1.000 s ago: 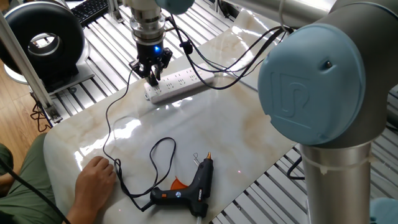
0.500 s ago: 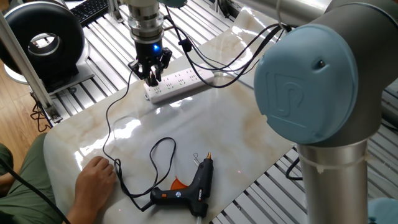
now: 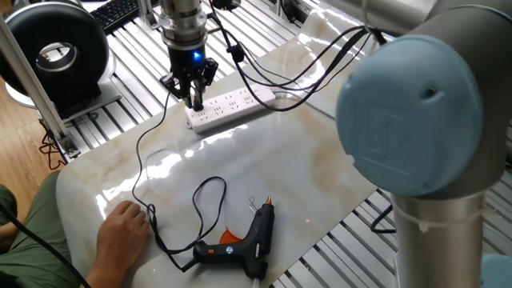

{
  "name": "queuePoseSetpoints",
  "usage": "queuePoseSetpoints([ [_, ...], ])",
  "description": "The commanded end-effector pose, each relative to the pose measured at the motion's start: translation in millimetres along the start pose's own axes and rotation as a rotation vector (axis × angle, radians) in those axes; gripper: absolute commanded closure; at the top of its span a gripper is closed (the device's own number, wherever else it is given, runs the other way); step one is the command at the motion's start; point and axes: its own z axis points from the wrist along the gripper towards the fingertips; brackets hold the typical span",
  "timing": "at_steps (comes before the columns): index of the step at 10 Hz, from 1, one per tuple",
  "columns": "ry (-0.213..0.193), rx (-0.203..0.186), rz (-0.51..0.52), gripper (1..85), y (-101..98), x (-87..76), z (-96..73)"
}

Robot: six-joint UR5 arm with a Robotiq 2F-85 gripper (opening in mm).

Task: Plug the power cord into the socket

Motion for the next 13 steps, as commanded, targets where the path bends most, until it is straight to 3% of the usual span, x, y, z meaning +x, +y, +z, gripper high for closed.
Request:
queuePoseSetpoints([
  [1, 0.0, 0.021, 0.009, 56.0, 2.3, 18.6, -19.1],
  [4, 0.013, 0.088, -0.027, 60.3, -14.1, 26.5, -22.4],
  [6, 0.028, 0.093, -0.029, 61.7, -14.4, 30.0, -23.3],
  [7, 0.031, 0.073, -0.022, 62.0, -9.3, 31.1, -22.9],
  [10, 0.031, 0.081, -0.049, 67.3, -11.8, 28.9, -22.0],
  [11, 0.025, 0.088, -0.06, 73.3, -13.7, 27.2, -22.1],
  [13, -0.009, 0.04, -0.11, 68.7, -0.9, 18.5, -21.3],
])
